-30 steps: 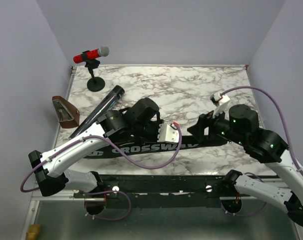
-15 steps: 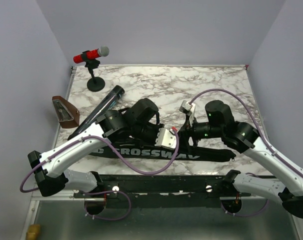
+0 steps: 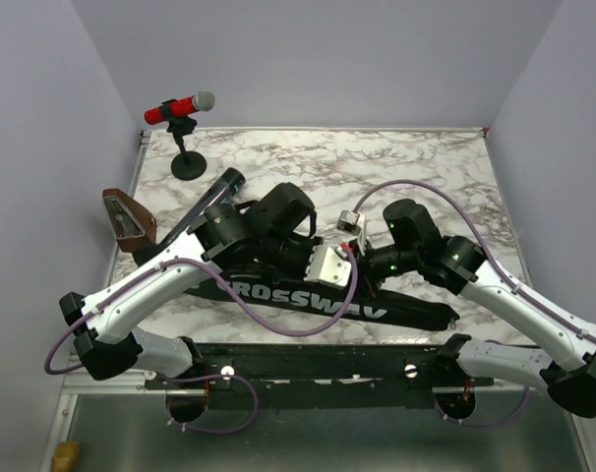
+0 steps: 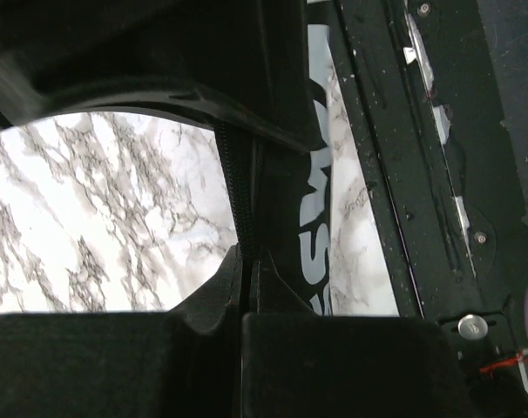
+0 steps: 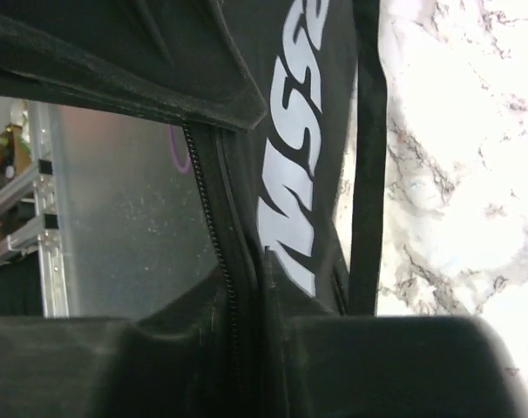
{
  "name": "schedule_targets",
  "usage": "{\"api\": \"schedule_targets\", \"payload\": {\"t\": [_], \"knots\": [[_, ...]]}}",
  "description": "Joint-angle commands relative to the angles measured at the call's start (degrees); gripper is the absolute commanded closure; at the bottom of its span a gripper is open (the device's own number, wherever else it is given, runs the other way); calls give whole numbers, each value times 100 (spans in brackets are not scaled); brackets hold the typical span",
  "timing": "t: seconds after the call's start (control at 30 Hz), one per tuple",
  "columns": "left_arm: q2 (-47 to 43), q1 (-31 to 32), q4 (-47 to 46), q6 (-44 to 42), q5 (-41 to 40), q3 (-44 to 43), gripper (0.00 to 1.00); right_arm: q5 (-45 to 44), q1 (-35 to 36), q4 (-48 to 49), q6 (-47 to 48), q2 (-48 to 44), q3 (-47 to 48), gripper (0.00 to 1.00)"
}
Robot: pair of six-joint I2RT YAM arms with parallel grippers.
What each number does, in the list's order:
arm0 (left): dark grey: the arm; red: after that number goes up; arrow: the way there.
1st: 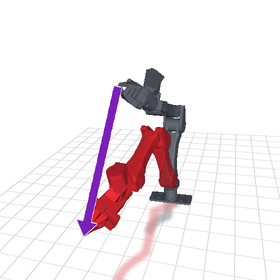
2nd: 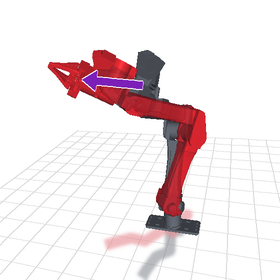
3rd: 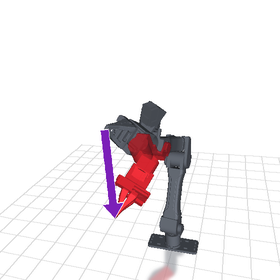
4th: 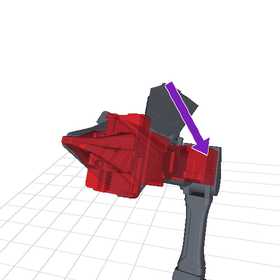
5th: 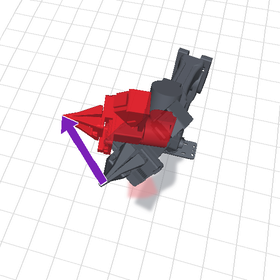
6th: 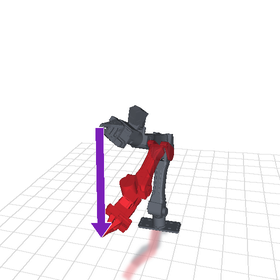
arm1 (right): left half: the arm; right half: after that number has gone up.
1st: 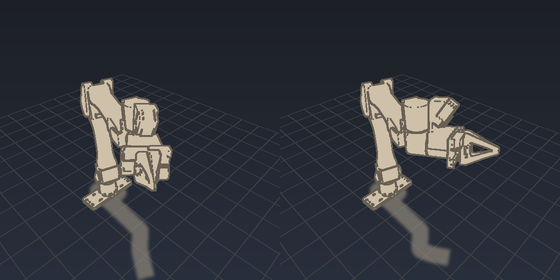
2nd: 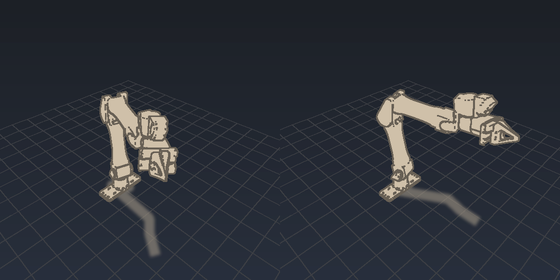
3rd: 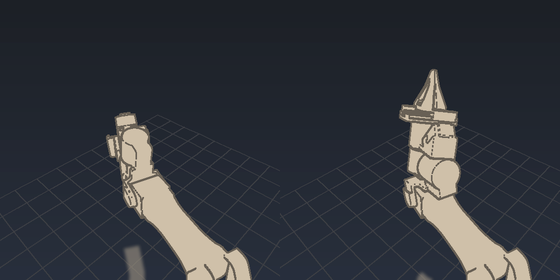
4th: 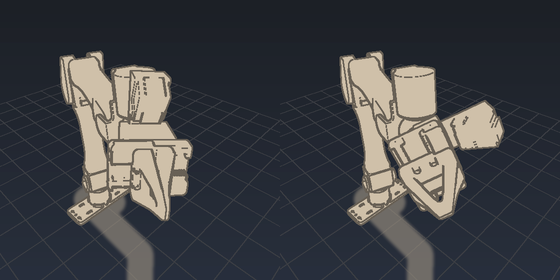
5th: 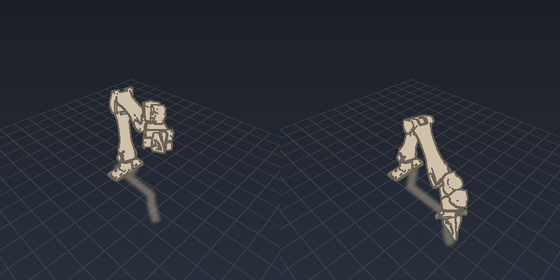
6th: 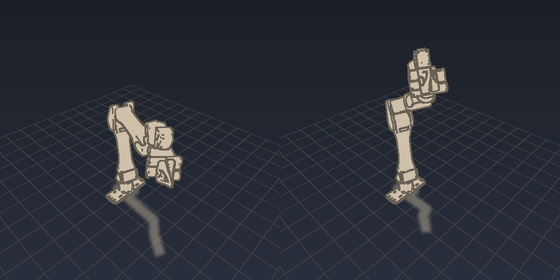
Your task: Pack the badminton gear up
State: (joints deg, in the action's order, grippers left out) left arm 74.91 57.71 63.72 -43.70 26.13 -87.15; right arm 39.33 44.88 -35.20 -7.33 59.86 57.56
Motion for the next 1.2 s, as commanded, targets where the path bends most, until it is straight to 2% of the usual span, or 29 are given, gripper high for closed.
{"api": "schedule_targets", "payload": {"t": [0.0,0.03,0.1,0.2,0.23,0.27,0.33,0.37,0.47,0.63,0.77,0.93,1.03,1.17], "knots": [[304,56,-133,-7,156,-1153,100,-74,12,-31,-128,150,185,91],[409,65,-28,54,69,-1407,97,-275,12,30,-189,-25,159,99],[576,73,140,186,-151,-1838,82,-670,12,153,-338,-437,80,99],[726,73,368,336,-371,-2436,69,-1093,12,110,-479,-1140,18,99],[735,73,395,388,-433,-2586,60,-1216,12,14,-497,-1308,44,99],[726,73,395,467,-503,-2753,47,-1348,12,-56,-523,-1475,71,99],[691,73,352,547,-652,-2990,39,-1629,12,-223,-629,-1739,167,100],[639,65,290,582,-731,-3079,32,-1761,12,-302,-690,-1845,229,100],[428,-23,-87,827,-1065,-3062,4,-2463,20,-496,-936,-2144,343,100],[120,-453,-440,1276,-1145,-2738,2,-4264,12,-804,-1489,-2461,475,100],[-20,-831,-536,1583,-1145,-2334,2,-5179,12,-638,-1797,-2444,467,100],[-100,-1621,-800,2145,-848,-1823,2,-5708,12,178,-1807,-1900,213,99],[-82,-2219,-800,2340,-487,-1595,2,-5717,3,890,-1710,-1295,98,99],[-345,-2598,-1098,2288,-398,-946,2,-5577,-15,1690,-1666,-494,177,99]]}}
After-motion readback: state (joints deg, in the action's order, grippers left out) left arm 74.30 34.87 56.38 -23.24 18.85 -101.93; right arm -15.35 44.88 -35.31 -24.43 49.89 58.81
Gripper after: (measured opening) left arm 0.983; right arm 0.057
